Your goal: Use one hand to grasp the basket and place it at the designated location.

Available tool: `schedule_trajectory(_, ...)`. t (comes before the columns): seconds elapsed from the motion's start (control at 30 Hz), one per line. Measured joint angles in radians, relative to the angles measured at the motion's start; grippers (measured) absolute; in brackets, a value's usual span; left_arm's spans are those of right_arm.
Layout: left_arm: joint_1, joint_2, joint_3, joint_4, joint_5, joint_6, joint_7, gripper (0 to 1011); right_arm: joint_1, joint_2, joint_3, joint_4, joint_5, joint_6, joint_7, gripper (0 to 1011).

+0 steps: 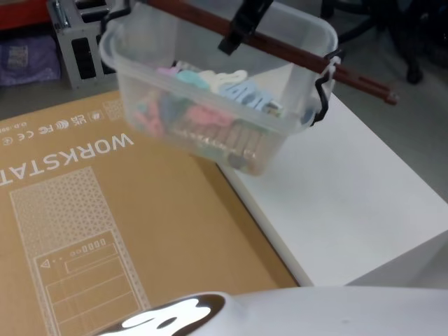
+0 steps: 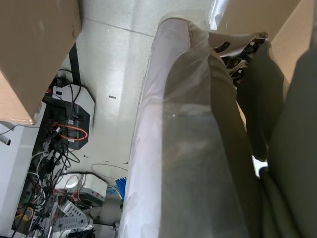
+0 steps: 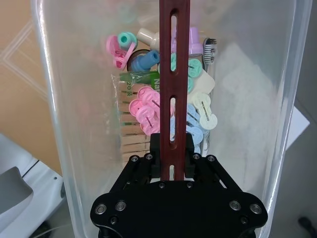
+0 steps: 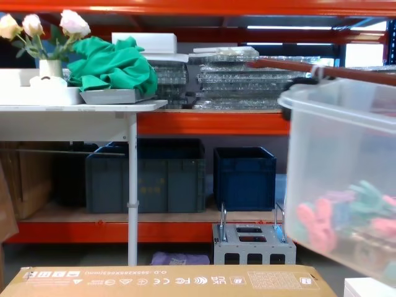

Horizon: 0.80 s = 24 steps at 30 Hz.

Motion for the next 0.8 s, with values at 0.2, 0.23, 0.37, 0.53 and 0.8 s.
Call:
schedule_trajectory(0.2,0.000,0.000,0.000,0.000,0.000,0.000,0.000,0,0.008,-0.025,-0.015,-0.046,0.019,-0.069,-0.015,237)
schedule_trajectory(0.23,0.000,0.000,0.000,0.000,0.000,0.000,0.000,0,0.010,-0.035,-0.022,-0.054,0.024,-0.086,-0.015,237)
schedule_trajectory(0.37,0.000,0.000,0.000,0.000,0.000,0.000,0.000,0,0.016,-0.068,-0.043,-0.062,0.038,-0.136,-0.012,237)
schedule_trajectory(0.53,0.000,0.000,0.000,0.000,0.000,0.000,0.000,0,0.019,-0.098,-0.070,-0.075,0.045,-0.196,-0.009,237)
schedule_trajectory(0.8,0.000,0.000,0.000,0.000,0.000,0.000,0.000,0,0.016,-0.143,-0.125,-0.106,0.015,-0.288,-0.025,237)
